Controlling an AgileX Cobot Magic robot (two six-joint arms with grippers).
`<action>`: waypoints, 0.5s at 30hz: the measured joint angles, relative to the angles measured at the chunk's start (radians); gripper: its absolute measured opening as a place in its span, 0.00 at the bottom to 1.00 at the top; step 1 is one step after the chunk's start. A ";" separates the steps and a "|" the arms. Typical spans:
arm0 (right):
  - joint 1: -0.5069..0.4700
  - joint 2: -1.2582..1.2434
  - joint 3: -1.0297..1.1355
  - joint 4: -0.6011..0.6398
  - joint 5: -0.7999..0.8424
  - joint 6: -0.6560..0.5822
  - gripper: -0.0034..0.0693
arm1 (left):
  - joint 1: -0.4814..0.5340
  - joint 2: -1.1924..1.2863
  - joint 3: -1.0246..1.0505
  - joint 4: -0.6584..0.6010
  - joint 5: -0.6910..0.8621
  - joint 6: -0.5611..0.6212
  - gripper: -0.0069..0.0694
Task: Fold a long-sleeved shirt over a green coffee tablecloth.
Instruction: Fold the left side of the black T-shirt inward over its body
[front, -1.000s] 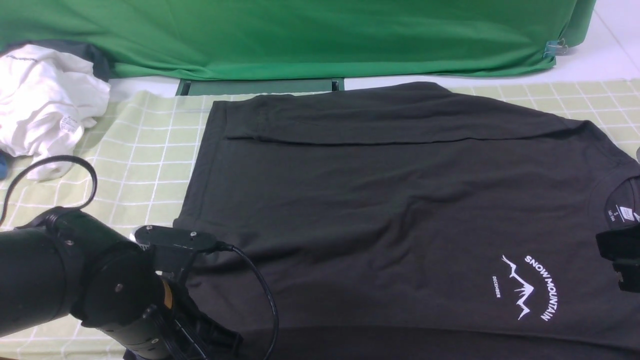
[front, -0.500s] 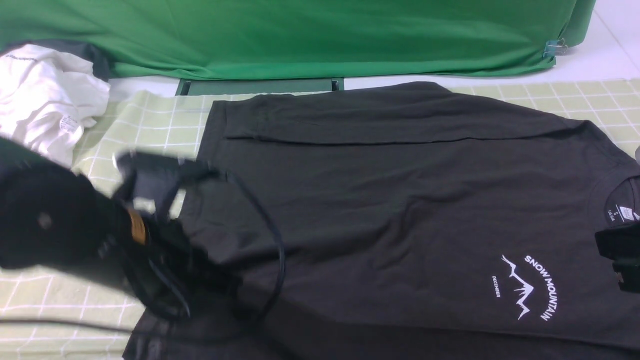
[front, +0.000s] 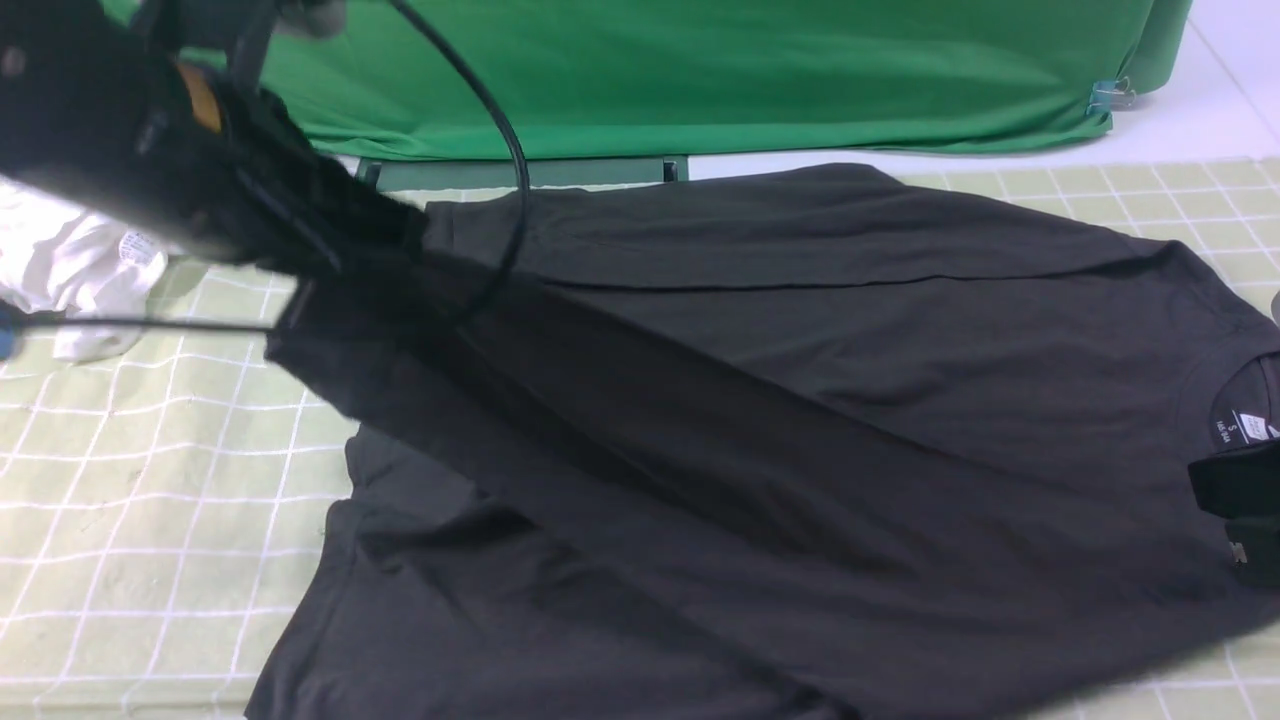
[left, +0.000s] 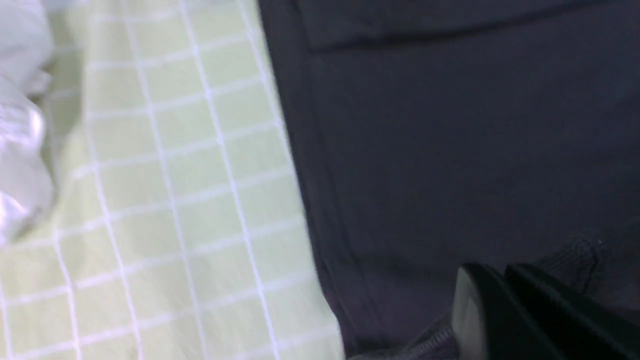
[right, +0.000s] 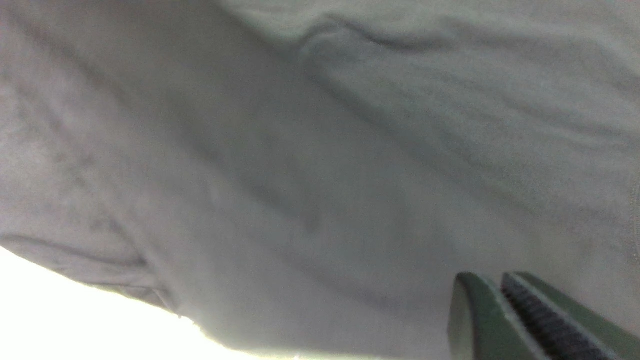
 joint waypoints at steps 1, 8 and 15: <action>0.000 0.000 0.000 0.000 0.000 0.000 0.14 | 0.023 0.032 -0.026 0.001 -0.009 0.009 0.11; 0.000 0.000 0.000 0.000 0.000 0.000 0.14 | 0.074 0.169 -0.080 0.012 -0.053 0.049 0.11; 0.000 0.000 0.000 0.000 0.016 -0.007 0.16 | 0.076 0.260 -0.080 0.019 -0.055 0.067 0.12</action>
